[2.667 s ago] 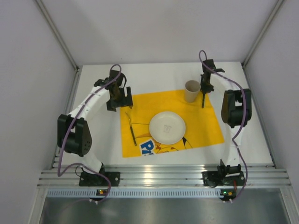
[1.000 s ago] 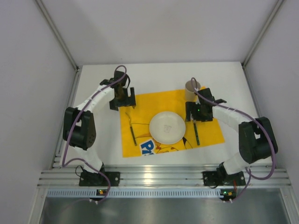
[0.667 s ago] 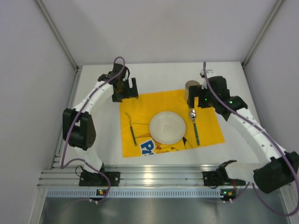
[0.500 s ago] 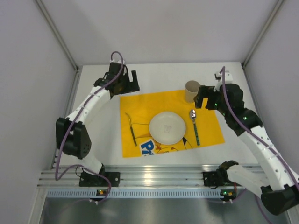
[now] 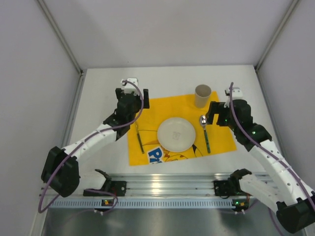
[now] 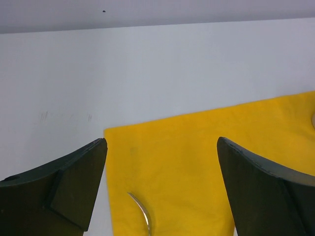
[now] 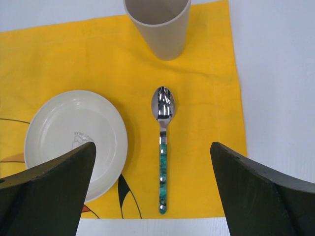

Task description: Set the dinner table for one person

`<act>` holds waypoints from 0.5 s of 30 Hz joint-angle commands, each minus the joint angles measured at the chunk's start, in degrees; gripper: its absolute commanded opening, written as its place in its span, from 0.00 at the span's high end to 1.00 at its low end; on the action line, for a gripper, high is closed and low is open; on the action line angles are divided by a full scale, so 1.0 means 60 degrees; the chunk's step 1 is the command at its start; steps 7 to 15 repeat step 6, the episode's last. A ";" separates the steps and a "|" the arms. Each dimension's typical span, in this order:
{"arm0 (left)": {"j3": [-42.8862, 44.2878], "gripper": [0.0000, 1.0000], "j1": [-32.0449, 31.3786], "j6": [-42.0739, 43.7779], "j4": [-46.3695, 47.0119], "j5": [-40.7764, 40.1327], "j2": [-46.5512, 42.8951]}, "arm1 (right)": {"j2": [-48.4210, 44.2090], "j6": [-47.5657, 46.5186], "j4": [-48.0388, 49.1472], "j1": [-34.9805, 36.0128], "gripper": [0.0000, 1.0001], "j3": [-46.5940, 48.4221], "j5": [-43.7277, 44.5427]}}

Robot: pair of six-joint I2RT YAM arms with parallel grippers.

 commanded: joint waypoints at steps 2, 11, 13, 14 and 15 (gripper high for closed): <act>0.0271 0.02 -0.0023 0.0104 0.0827 -0.0713 0.0198 | 0.0192 -0.0108 0.0328 0.0061 0.00 0.0352 0.0183; 0.0316 0.01 -0.0008 -0.0085 0.0825 -0.1267 0.0213 | 0.0367 -0.0109 0.0416 0.0047 0.00 0.0308 0.0459; 0.0316 0.01 -0.0008 -0.0085 0.0825 -0.1267 0.0213 | 0.0367 -0.0109 0.0416 0.0047 0.00 0.0308 0.0459; 0.0316 0.01 -0.0008 -0.0085 0.0825 -0.1267 0.0213 | 0.0367 -0.0109 0.0416 0.0047 0.00 0.0308 0.0459; 0.0316 0.01 -0.0008 -0.0085 0.0825 -0.1267 0.0213 | 0.0367 -0.0109 0.0416 0.0047 0.00 0.0308 0.0459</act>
